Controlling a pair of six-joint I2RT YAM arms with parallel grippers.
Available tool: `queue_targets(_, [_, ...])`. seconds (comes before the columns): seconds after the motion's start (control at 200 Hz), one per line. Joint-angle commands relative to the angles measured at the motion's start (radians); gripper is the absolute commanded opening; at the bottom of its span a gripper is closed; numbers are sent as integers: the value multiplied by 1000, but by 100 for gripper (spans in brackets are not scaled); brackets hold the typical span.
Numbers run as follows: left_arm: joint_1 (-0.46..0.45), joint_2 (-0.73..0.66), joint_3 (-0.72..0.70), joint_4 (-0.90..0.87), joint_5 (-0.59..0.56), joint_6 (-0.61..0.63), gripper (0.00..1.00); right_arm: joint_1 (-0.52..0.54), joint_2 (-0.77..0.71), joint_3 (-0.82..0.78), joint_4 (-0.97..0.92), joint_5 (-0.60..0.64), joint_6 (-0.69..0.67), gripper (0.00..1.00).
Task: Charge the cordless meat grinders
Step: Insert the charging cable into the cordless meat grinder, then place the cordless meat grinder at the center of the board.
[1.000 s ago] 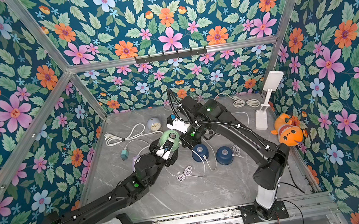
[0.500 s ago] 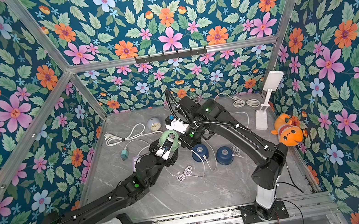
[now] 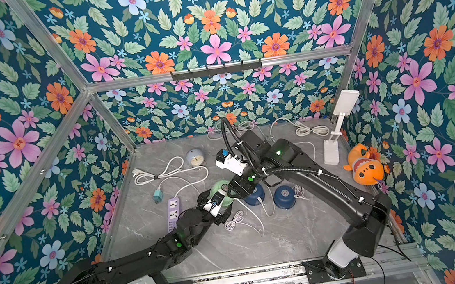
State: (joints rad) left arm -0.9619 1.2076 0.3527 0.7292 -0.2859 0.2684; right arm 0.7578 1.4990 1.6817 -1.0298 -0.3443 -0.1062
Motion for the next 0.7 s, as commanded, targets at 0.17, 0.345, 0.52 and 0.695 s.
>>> queue_targets(0.17, [60,270,-77,523,5,-184,22,-51,-36,-147,229,33,141,80])
queue_targets(0.345, [107,473,-92,759,9,-266,28,-51,-5,-181,290,45,222,79])
queue_targets(0.52, [135,625,-78,867,39,-318,31,-52,-29,-192,306,73,231,79])
queue_targets(0.695, [135,709,-72,904,47,-346,34,-56,-46,-196,300,80,226,79])
